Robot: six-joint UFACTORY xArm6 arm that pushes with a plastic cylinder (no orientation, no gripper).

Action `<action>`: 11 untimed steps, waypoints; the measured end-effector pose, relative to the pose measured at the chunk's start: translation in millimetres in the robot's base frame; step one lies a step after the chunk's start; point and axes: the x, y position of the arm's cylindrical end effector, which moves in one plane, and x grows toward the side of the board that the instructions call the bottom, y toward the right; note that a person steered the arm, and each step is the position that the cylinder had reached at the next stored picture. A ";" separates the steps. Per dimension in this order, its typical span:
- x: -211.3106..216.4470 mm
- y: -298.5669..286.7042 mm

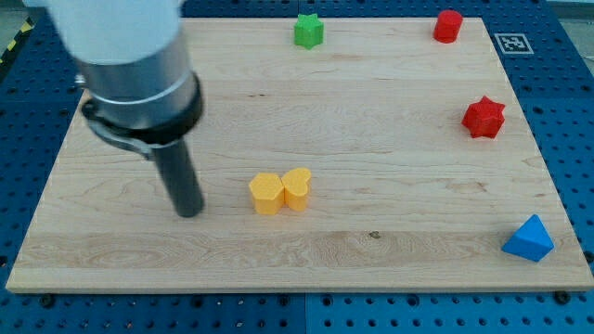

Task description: Push blue cube towards center

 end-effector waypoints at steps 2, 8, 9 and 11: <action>-94.6 -78.0; -135.9 -35.8; -135.6 -24.5; -122.9 -16.8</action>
